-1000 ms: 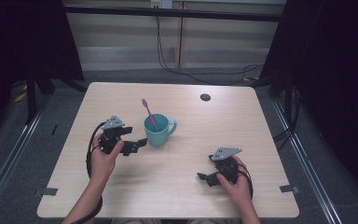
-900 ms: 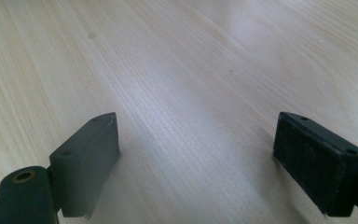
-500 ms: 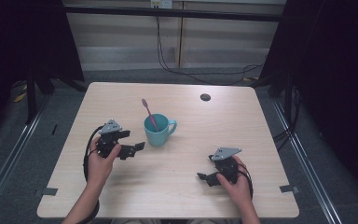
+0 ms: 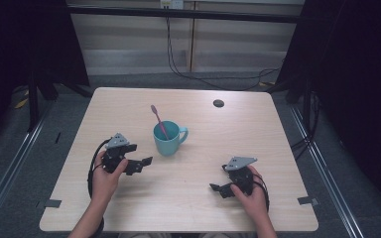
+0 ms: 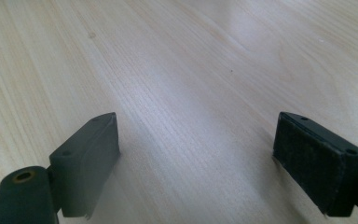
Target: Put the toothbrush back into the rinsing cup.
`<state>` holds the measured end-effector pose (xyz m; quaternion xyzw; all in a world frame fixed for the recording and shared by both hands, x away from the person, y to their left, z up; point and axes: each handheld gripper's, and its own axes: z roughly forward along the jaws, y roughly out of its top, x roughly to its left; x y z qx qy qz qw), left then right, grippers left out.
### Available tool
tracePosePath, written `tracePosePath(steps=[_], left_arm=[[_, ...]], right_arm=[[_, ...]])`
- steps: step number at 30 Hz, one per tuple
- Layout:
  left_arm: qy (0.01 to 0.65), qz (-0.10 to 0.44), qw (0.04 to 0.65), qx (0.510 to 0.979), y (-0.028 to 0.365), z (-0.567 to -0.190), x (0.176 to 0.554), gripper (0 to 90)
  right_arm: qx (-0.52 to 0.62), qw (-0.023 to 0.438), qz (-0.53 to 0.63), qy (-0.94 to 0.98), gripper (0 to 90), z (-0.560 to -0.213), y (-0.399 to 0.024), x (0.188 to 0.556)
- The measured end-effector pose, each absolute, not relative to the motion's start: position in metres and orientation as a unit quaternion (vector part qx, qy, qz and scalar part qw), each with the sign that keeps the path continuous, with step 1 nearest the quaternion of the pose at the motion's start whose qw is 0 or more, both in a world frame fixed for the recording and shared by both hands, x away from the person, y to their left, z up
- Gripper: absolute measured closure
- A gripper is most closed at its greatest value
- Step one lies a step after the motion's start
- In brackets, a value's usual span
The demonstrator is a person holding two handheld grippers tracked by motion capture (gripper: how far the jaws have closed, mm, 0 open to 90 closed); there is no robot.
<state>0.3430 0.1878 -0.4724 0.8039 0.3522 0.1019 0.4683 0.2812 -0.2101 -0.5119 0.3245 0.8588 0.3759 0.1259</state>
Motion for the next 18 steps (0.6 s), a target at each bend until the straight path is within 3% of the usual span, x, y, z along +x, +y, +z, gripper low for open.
tracePosePath(steps=[18], left_arm=[[0.358, 0.097, 0.449, 0.813, 0.198, -0.493, 0.336, 15.8]], right_arm=[[0.324, 0.126, 0.376, 0.859, 13.9, -0.512, -0.210, 0.281]])
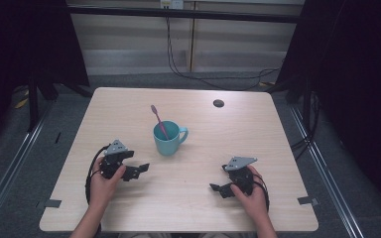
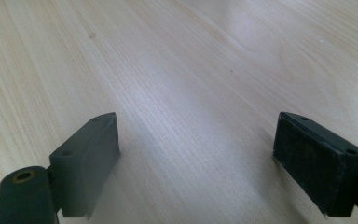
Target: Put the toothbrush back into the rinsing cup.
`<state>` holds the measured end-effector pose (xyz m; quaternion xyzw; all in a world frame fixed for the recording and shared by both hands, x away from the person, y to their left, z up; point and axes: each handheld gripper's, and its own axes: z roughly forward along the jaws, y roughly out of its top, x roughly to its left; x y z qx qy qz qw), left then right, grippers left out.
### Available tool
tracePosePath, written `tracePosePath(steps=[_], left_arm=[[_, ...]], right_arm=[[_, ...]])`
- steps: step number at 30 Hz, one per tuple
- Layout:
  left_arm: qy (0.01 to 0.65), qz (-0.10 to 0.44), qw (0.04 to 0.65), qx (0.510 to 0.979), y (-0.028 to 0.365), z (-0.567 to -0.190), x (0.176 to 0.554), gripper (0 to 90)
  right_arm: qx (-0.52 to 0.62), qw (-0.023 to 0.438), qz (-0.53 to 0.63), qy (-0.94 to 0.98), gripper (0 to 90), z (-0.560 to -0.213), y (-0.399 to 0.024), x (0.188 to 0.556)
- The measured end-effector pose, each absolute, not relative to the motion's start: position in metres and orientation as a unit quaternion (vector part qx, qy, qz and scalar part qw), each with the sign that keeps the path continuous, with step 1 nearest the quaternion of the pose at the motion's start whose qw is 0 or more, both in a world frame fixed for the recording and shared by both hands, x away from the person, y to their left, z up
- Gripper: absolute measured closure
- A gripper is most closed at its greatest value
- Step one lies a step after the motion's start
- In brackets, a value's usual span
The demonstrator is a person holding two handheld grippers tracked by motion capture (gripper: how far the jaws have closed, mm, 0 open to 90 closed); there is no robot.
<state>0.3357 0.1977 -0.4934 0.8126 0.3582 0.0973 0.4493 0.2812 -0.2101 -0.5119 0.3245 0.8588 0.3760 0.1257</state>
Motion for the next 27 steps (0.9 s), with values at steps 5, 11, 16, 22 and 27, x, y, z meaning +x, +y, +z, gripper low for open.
tracePosePath(steps=[5, 11, 16, 22, 27], left_arm=[[0.358, 0.101, 0.438, 0.818, 0.199, -0.500, 0.334, 15.8], [0.350, 0.102, 0.429, 0.826, 0.199, -0.503, 0.331, 15.8], [0.345, 0.107, 0.415, 0.835, 0.199, -0.506, 0.329, 15.8], [0.343, 0.106, 0.403, 0.842, 0.198, -0.509, 0.328, 15.8], [0.337, 0.111, 0.390, 0.850, 0.197, -0.509, 0.328, 15.8]], right_arm=[[0.324, 0.126, 0.376, 0.859, 13.9, -0.512, -0.210, 0.281], [0.325, 0.126, 0.376, 0.859, 13.9, -0.512, -0.210, 0.281], [0.323, 0.125, 0.376, 0.859, 13.9, -0.512, -0.210, 0.281], [0.323, 0.125, 0.376, 0.859, 13.9, -0.512, -0.210, 0.281], [0.323, 0.125, 0.376, 0.859, 13.9, -0.512, -0.210, 0.281]])
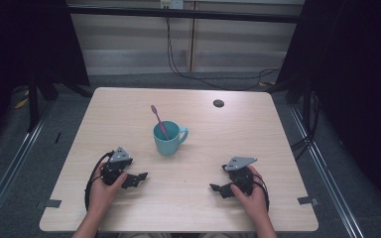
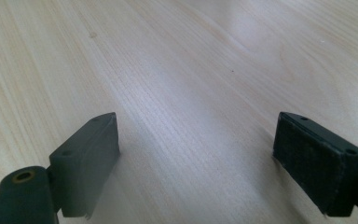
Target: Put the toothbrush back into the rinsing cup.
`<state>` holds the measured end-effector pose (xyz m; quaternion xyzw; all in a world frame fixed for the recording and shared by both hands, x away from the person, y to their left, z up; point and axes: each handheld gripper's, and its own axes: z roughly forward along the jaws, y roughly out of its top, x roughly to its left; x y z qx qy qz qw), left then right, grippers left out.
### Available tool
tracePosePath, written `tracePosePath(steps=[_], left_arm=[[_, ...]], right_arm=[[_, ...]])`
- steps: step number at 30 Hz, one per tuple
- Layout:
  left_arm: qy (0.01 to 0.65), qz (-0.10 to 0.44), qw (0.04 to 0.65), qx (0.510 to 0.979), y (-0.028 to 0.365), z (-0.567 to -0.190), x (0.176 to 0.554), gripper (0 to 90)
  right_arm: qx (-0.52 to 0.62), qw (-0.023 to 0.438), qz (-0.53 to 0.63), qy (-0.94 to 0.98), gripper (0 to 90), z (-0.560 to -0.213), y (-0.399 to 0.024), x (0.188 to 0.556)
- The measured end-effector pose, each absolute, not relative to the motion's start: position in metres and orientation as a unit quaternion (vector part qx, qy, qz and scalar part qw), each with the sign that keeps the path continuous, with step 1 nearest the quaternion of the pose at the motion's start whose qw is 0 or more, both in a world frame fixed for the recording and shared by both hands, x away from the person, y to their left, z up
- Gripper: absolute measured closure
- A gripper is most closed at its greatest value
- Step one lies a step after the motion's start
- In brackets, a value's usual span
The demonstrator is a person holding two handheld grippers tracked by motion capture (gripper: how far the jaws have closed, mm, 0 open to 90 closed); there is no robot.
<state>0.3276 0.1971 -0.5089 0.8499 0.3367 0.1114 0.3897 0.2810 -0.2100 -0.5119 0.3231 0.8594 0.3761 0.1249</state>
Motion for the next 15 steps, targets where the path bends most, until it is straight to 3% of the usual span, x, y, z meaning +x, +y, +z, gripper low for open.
tracePosePath(steps=[15], left_arm=[[0.330, 0.133, 0.370, 0.858, 0.1916, -0.5094, 0.3243, 15.2]], right_arm=[[0.323, 0.124, 0.376, 0.859, 13.8, -0.5119, -0.2100, 0.2810]])
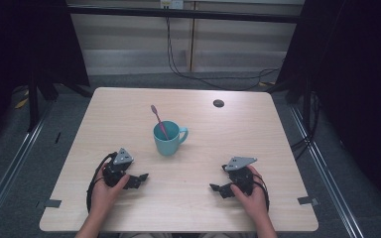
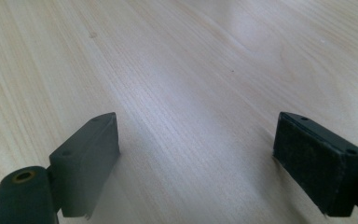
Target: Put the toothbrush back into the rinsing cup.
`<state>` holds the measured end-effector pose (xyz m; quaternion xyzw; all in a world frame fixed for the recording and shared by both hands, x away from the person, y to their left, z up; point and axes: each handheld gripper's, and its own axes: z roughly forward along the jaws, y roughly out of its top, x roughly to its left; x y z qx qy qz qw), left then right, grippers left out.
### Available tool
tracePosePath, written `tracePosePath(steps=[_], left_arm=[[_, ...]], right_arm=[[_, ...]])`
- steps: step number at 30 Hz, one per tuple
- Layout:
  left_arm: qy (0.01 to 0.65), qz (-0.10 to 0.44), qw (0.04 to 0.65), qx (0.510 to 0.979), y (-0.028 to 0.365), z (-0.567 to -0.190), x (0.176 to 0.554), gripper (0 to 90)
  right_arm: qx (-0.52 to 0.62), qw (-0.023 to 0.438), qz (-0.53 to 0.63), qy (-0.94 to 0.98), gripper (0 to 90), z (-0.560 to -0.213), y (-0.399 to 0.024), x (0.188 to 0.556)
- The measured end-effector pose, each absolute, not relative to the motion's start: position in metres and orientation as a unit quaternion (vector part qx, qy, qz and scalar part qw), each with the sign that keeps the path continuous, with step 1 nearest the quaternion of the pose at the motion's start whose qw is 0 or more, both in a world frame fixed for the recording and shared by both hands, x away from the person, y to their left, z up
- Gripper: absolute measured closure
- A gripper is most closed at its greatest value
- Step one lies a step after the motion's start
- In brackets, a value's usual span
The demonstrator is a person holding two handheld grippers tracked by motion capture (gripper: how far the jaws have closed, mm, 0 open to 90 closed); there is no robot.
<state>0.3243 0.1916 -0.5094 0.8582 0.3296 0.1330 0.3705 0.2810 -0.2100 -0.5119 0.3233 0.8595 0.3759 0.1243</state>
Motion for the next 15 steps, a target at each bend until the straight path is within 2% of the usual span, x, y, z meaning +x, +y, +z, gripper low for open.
tracePosePath(steps=[15], left_arm=[[0.331, 0.133, 0.371, 0.857, 0.1912, -0.5097, 0.3244, 14.6]], right_arm=[[0.322, 0.124, 0.376, 0.860, 13.8, -0.5119, -0.2099, 0.2809]])
